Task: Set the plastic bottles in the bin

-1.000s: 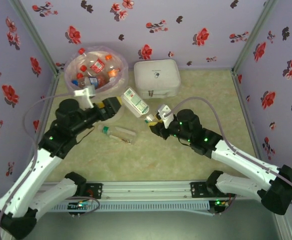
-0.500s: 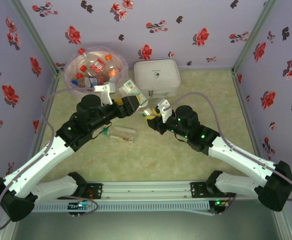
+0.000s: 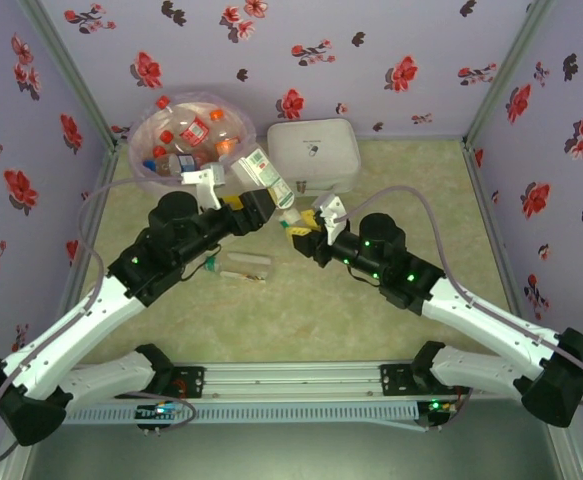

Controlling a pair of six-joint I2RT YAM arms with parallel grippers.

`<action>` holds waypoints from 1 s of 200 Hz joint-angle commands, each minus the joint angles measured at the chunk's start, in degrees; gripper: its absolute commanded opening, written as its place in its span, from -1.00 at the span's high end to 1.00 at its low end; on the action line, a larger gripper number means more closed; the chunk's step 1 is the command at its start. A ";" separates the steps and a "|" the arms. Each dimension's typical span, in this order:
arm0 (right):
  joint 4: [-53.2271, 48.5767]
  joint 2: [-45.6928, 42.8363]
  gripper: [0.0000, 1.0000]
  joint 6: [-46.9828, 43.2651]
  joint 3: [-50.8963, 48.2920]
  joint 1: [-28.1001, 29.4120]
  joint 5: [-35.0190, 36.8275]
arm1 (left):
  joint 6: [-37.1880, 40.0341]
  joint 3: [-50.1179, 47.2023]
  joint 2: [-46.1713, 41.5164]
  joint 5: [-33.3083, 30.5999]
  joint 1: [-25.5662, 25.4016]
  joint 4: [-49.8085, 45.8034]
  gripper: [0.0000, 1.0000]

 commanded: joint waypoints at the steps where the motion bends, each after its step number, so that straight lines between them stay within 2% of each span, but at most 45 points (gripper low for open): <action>1: 3.96 0.62 0.65 0.23 0.99 0.82 -0.86 | -0.56 1.03 1.04 -0.66 -0.67 4.37 -0.72; 60: 4.87 4.01 0.63 -0.03 1.78 0.92 -1.56 | -0.68 1.17 1.39 -1.15 -0.69 5.95 -0.12; 81: 5.04 4.58 0.49 -0.36 2.34 0.98 -2.01 | 0.35 2.15 1.06 -2.52 -0.68 4.92 -0.04; 85: 5.07 4.59 0.39 -0.56 2.42 0.92 -2.08 | 0.76 2.58 1.00 -2.86 -0.58 4.68 -0.03; 95: 5.06 4.32 -0.19 -1.43 2.43 0.91 -1.94 | 1.98 3.70 0.80 -3.83 -0.25 3.59 0.01; 103: 4.84 3.90 -0.55 -2.16 2.42 0.96 -1.09 | 2.77 4.81 0.62 -4.05 0.50 2.83 0.04; 114: 4.13 3.13 -0.88 -3.12 2.34 0.92 0.72 | 3.80 6.55 0.36 -4.10 2.19 1.74 0.08; 120: 3.54 2.67 -0.98 -3.43 2.25 0.99 1.74 | 4.42 7.85 0.27 -4.08 3.37 0.79 0.10; 145: 0.75 1.19 -0.99 -3.99 1.27 0.92 3.49 | 7.08 14.06 -0.09 -3.60 10.14 -3.41 0.15; 200: -2.93 -3.54 -0.99 -3.55 -3.74 0.96 7.30 | 7.74 26.94 6.13 2.98 31.42 -12.35 0.20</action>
